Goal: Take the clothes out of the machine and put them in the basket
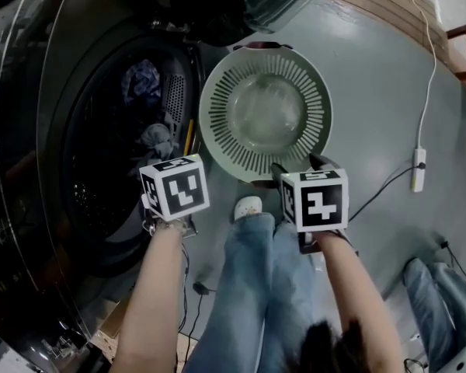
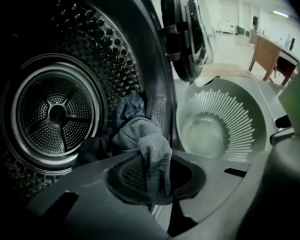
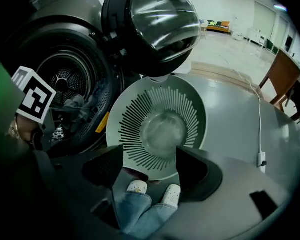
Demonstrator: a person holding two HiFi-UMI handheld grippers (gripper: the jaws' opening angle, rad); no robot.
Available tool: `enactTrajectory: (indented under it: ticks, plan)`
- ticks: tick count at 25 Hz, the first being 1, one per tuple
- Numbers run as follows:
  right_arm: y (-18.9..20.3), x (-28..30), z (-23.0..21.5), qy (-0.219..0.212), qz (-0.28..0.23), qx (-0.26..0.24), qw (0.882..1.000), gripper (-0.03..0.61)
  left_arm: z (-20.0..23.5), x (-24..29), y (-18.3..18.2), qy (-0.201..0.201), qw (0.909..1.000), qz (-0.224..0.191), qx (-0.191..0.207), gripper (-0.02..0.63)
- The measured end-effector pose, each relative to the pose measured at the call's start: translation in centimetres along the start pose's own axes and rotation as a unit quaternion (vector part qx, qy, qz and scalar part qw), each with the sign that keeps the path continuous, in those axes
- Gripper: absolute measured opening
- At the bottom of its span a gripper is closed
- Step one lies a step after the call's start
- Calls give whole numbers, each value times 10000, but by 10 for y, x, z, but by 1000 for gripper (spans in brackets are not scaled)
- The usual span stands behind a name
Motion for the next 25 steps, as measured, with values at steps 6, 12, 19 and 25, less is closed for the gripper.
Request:
enactTrajectory:
  ticks: [6, 12, 19, 25]
  plan:
    - [-8, -18, -27, 170, -66, 234, 9996, 328, -48, -25, -39, 652, 9972, -372, 11, 54]
    - [-14, -39, -45, 315, -141, 430, 9985, 328, -82, -56, -67, 1217, 9907, -606, -96, 54]
    - [-14, -53, -76, 506, -177, 674, 9963, 328, -130, -89, -121, 2083, 9731, -956, -254, 54]
    - [-16, -59, -101, 633, -226, 855, 9941, 327, -155, -101, -156, 2358, 9632, -1286, -87, 54]
Point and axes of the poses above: the fingertips, and each gripper's own axes: x forward along the fingers, z to its left, y out of its underside, the point moved 4 cm from there along -x, backward along the fingers, and after that the axes turned 8 degrees about x, right-handed, at the moved point
